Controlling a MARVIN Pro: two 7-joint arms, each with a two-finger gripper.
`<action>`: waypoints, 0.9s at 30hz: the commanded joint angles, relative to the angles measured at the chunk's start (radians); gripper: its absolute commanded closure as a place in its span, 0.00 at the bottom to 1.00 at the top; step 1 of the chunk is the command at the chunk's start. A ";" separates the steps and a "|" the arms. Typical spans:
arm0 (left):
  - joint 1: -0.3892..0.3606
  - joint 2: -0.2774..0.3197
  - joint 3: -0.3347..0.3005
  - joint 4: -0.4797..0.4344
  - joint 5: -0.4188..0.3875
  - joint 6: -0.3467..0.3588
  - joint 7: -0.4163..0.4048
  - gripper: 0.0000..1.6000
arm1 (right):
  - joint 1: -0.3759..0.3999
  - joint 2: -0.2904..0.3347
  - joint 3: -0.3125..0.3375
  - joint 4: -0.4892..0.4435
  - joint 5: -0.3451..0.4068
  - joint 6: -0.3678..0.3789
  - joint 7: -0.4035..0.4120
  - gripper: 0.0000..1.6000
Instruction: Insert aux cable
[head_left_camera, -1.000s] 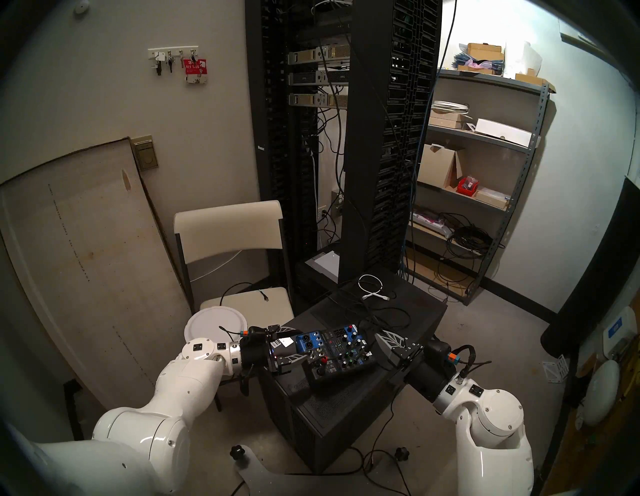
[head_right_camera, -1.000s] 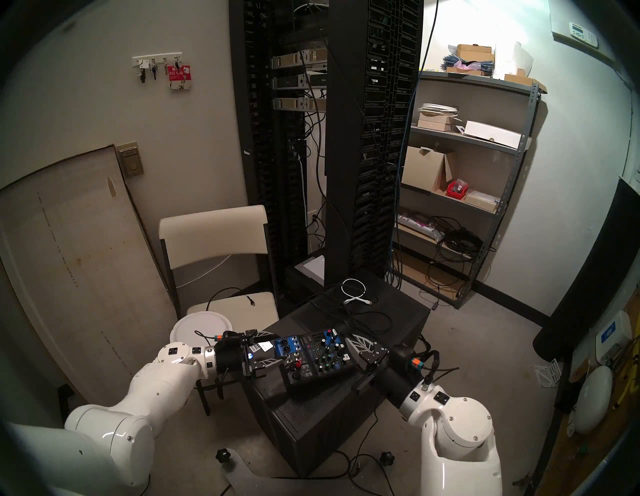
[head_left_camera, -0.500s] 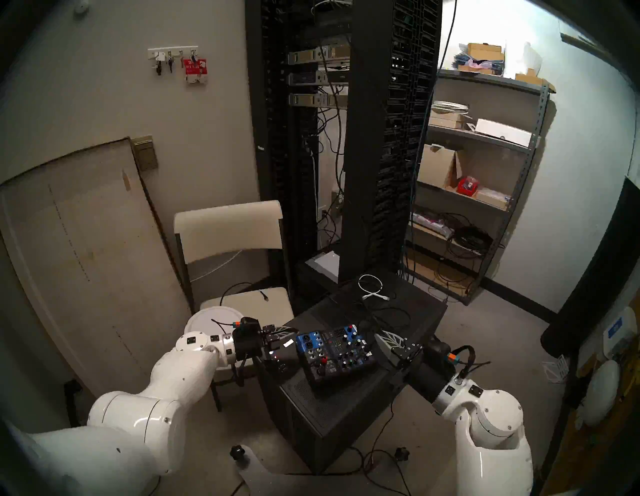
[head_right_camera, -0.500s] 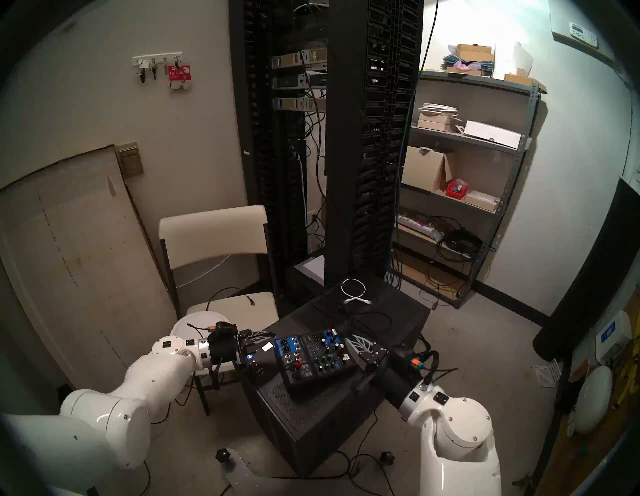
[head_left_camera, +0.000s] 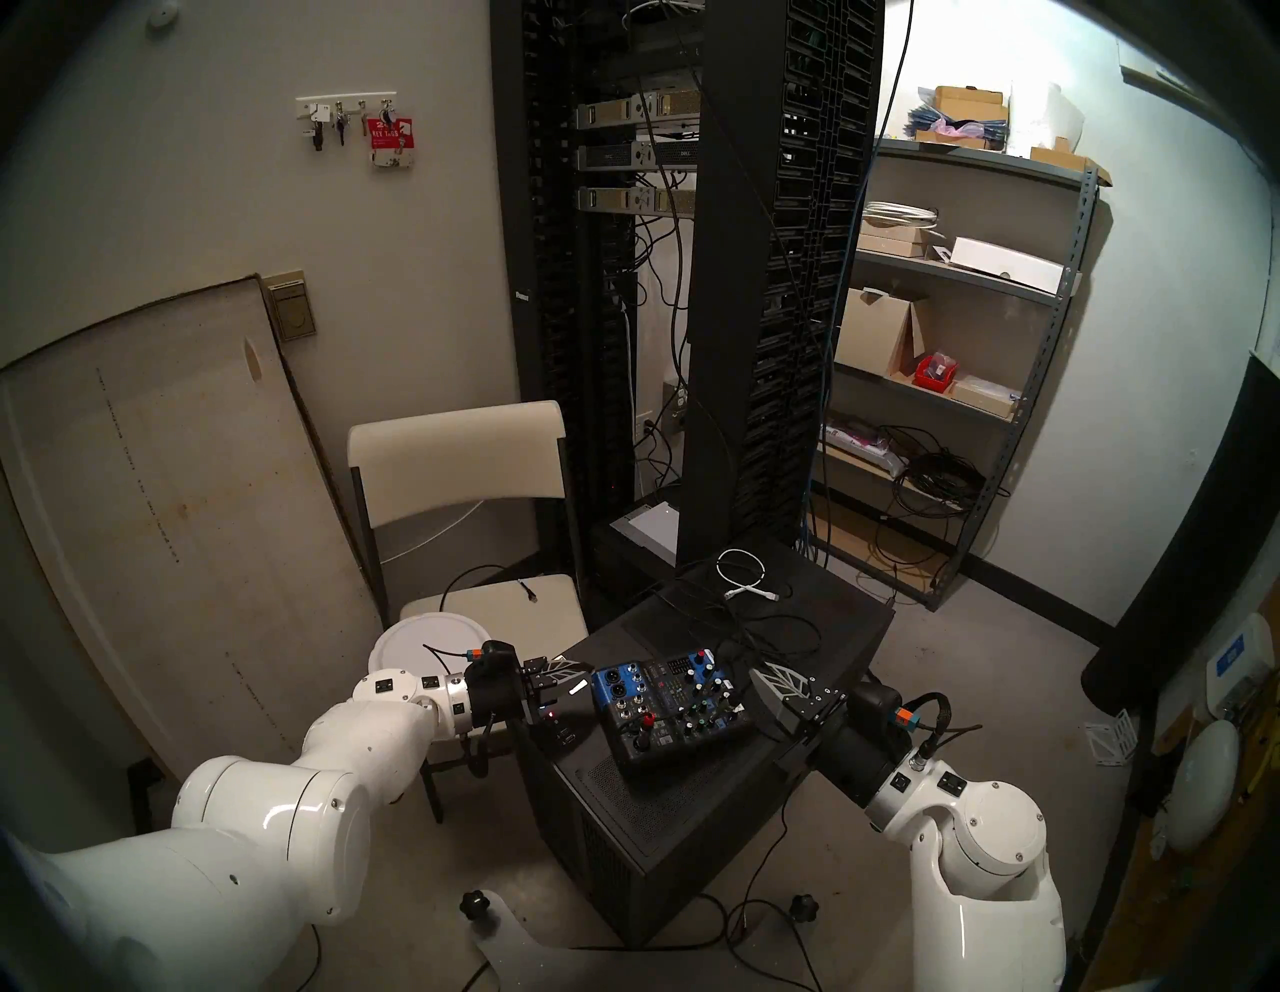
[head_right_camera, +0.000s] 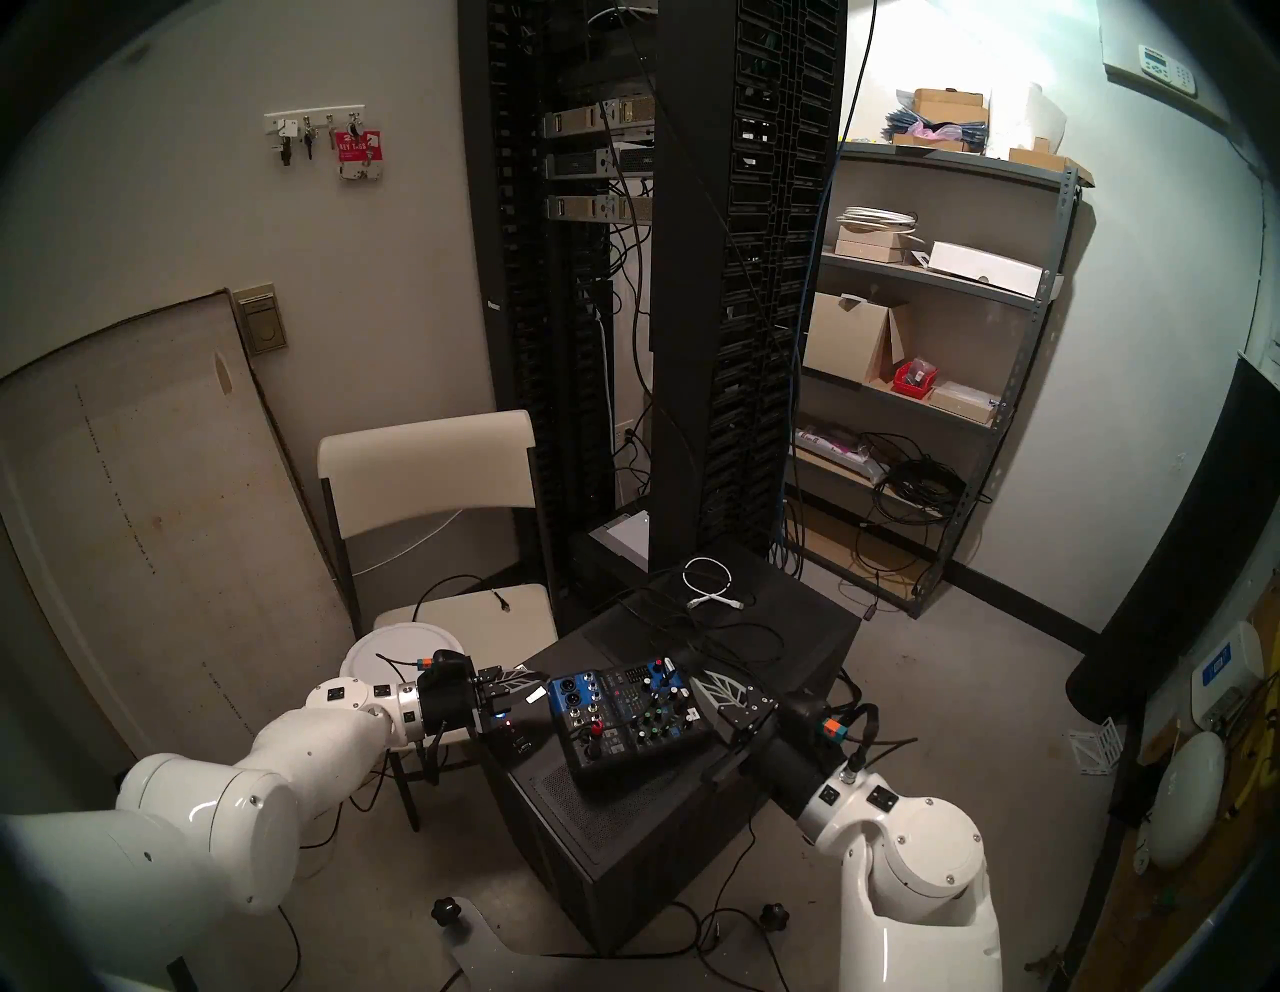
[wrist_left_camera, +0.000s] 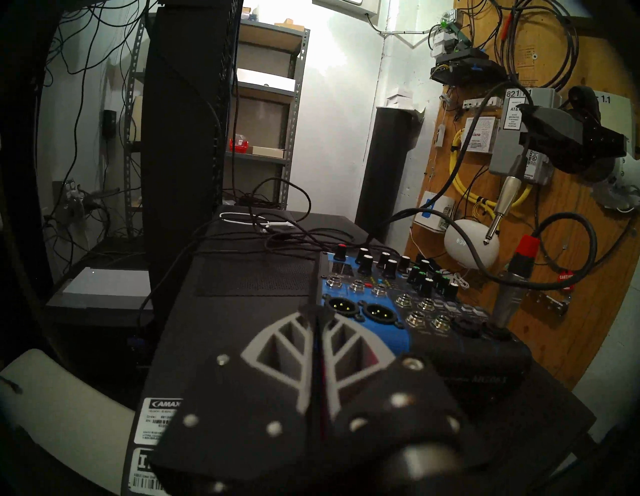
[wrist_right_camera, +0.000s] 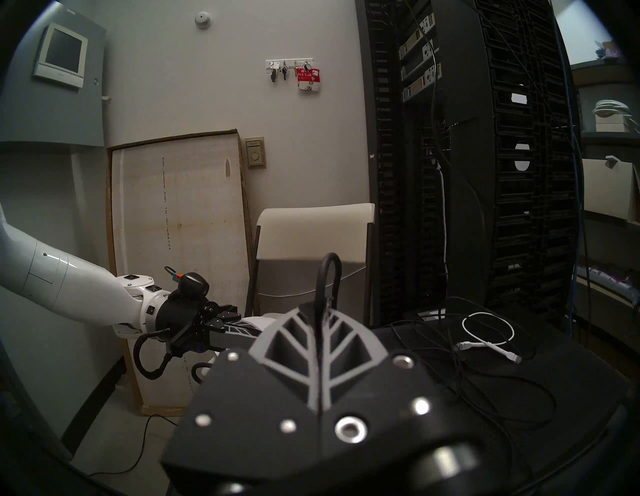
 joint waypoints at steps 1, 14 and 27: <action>-0.050 -0.002 0.002 0.014 0.004 -0.022 0.014 0.82 | -0.001 -0.006 0.003 -0.024 0.009 -0.005 0.000 1.00; -0.078 0.000 0.010 0.071 0.025 -0.051 0.046 0.79 | -0.004 -0.011 0.009 -0.025 0.008 -0.006 0.003 1.00; -0.096 -0.014 0.032 0.098 0.050 -0.054 0.071 0.82 | -0.006 -0.014 0.019 -0.027 0.011 -0.006 0.009 1.00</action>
